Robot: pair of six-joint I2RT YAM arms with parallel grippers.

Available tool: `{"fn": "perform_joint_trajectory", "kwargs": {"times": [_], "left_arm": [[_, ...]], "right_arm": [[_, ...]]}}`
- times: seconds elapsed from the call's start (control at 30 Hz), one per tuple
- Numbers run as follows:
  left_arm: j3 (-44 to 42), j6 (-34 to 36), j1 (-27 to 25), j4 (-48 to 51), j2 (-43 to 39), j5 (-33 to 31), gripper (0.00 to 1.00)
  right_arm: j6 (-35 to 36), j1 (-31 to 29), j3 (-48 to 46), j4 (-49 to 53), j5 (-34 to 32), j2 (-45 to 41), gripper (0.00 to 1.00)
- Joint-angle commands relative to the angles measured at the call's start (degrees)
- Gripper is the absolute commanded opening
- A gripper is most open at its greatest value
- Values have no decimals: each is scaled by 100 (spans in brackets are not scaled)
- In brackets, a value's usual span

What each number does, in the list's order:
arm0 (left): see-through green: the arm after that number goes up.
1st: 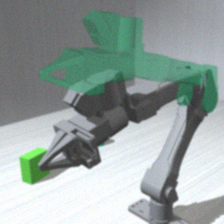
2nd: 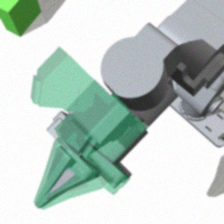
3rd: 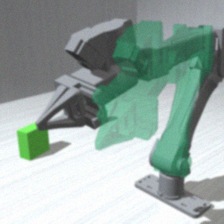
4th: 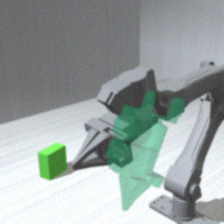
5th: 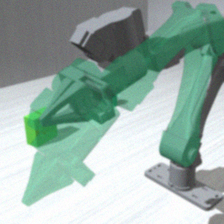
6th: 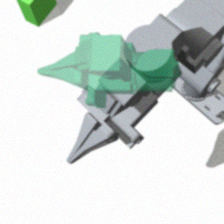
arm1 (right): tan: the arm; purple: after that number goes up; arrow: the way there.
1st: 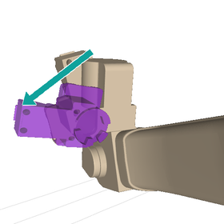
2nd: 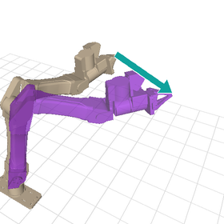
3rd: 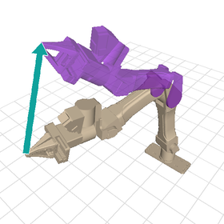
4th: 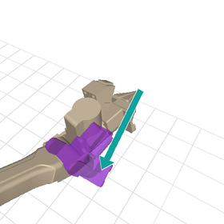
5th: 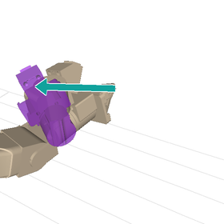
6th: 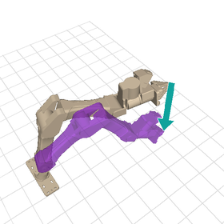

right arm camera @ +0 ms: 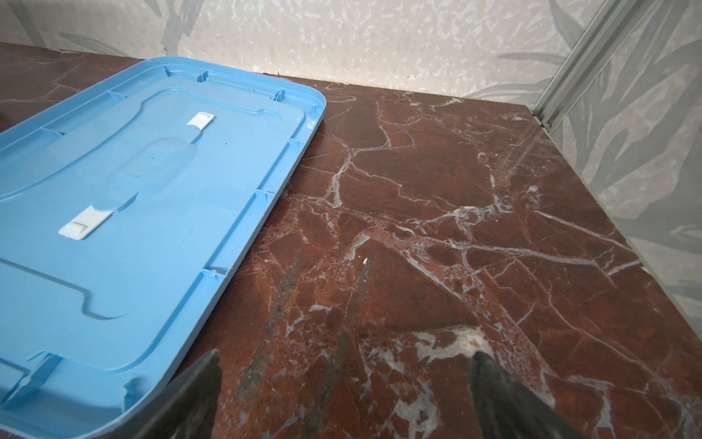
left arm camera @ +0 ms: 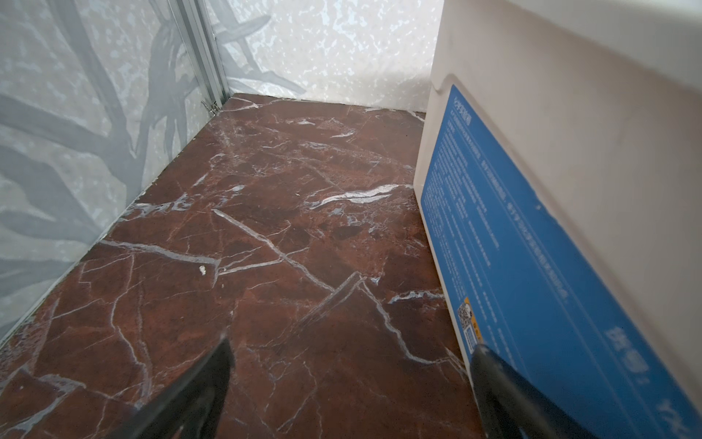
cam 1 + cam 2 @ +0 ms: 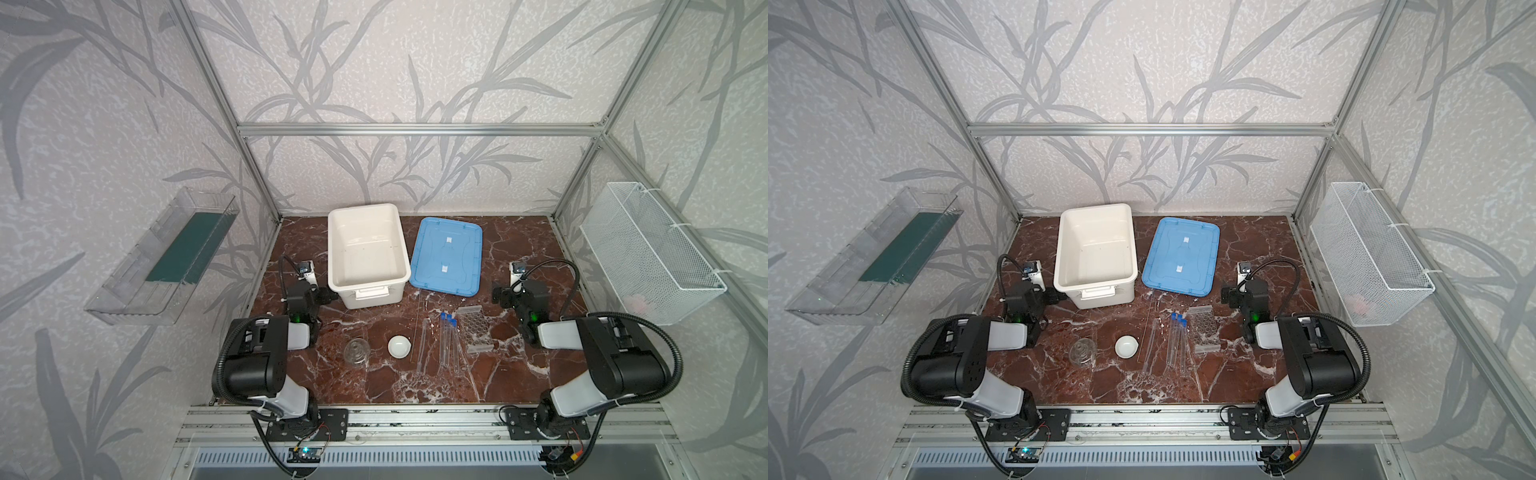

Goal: Organize the chemistry lab equipment

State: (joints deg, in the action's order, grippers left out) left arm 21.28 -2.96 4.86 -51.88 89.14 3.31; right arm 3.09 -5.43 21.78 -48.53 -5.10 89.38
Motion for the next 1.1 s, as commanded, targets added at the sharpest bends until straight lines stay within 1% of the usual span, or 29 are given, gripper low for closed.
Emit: {"fn": "perform_joint_trajectory", "kwargs": {"times": [0.0,0.23,0.3,0.37,0.4,0.43,0.5,0.53,0.6,0.63,0.67,0.7,0.73,0.8,0.83,0.87,0.97,1.03,1.07], "left_arm": [[48,112,-14,-121,20,-6,99],[46,109,-12,-121,17,-20,99],[43,33,-18,-127,-11,-210,99],[37,-125,-17,93,-307,-638,99],[85,-198,-12,392,-551,-860,99],[194,-287,-19,927,-900,-1126,99],[500,-651,-16,1981,-1504,-1622,99],[647,-925,-10,2416,-1729,-1946,99],[909,-1166,-5,3044,-1943,-2342,99],[1127,-1537,10,3607,-2029,-2578,99],[1370,-1898,12,4194,-2112,-2682,99],[1555,-2001,12,4528,-2172,-2507,99],[1701,-1997,7,4732,-2238,-2210,99],[1946,-2266,-18,5060,-2453,-1539,99],[2039,-2321,-41,5237,-2599,-1294,99],[2131,-2349,-95,5415,-2788,-1171,99],[2553,-2307,-285,6149,-3285,-961,99],[2972,-2312,-405,6762,-3428,-624,99],[3195,-2296,-553,7110,-3477,-607,99]], "right_arm": [[-28,-28,68,-112,-87,-114,99],[-34,-28,72,-111,-87,-114,99],[-34,-28,65,-125,-90,-114,99],[-54,-28,54,-208,-113,-159,99],[-41,-33,62,-212,-106,-210,99],[-20,-27,92,-83,-97,-317,99],[-32,-29,223,500,-113,-644,99],[-73,-29,331,1052,-143,-853,99],[-241,-24,595,1838,-244,-1168,99],[-304,-28,711,2163,-178,-1334,99],[-440,-28,816,2437,-98,-1500,99],[-598,-28,910,2652,-36,-1633,99],[-887,-28,1026,2953,13,-1792,99],[-1689,-29,1260,3576,-12,-2034,99],[-1851,-12,1359,3777,141,-2099,99],[-1850,5,1494,3998,590,-2150,99],[-1816,7,2015,4990,1635,-2335,99],[-1870,-46,2203,5368,2101,-2460,99],[-1882,-115,2286,5546,2145,-2506,99]]}}
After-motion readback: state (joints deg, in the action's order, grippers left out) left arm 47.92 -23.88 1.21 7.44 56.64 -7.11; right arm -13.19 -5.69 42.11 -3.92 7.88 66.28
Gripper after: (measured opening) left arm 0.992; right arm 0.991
